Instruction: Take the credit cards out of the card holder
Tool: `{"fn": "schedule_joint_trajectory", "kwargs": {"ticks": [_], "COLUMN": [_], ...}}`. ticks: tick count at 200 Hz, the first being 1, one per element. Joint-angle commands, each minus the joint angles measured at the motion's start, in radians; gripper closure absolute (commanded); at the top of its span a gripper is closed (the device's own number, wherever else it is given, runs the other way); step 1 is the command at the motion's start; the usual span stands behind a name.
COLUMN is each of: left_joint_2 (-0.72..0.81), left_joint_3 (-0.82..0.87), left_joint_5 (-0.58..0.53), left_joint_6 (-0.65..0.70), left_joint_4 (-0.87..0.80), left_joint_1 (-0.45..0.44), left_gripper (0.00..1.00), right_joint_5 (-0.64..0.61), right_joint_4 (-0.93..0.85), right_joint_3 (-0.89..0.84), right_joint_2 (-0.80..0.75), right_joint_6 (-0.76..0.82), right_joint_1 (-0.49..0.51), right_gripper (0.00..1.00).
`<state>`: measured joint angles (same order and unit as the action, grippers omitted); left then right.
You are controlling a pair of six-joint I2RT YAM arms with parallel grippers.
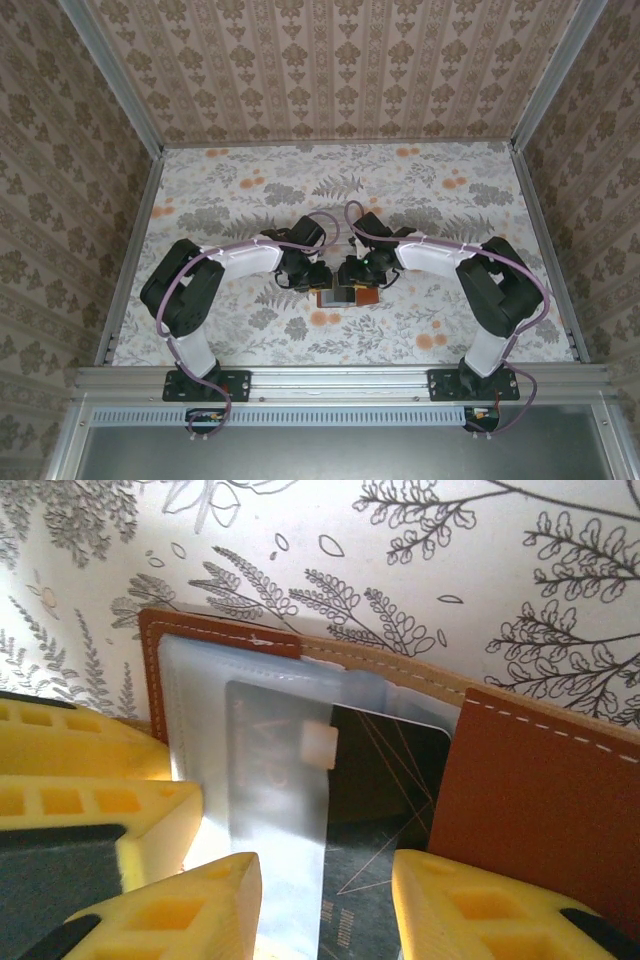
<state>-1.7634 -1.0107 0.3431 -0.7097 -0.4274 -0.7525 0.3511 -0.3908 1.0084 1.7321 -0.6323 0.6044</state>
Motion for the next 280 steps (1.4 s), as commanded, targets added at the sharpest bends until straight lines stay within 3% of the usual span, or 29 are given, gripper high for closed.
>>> {"fn": "schedule_joint_trajectory", "kwargs": {"ticks": [1,92,127,280], "left_joint_2": [-0.014,0.054,0.039,-0.066], "left_joint_3": [0.011,-0.098,-0.135,-0.109], "left_joint_5": [-0.058,-0.085,-0.098,-0.077], "left_joint_6": [0.022,0.025,0.041,0.065], "left_joint_4": [-0.079,-0.141,-0.158,-0.182], "left_joint_1": [-0.004,-0.012,-0.019,-0.038], "left_gripper": [0.69,0.69,0.63,0.66], "right_joint_5": [0.018,0.078,0.081,0.161], "right_joint_4": [-0.007,0.003,0.035,0.134], "right_joint_3": [-0.01,-0.031,-0.063,-0.129], "right_joint_2": [-0.05,-0.103,-0.118,0.003], "right_joint_6": [-0.013,-0.001,0.003,0.019], "right_joint_1": [-0.004,-0.036,-0.049,-0.095], "right_gripper": [0.58,0.58,0.58,0.64]}}
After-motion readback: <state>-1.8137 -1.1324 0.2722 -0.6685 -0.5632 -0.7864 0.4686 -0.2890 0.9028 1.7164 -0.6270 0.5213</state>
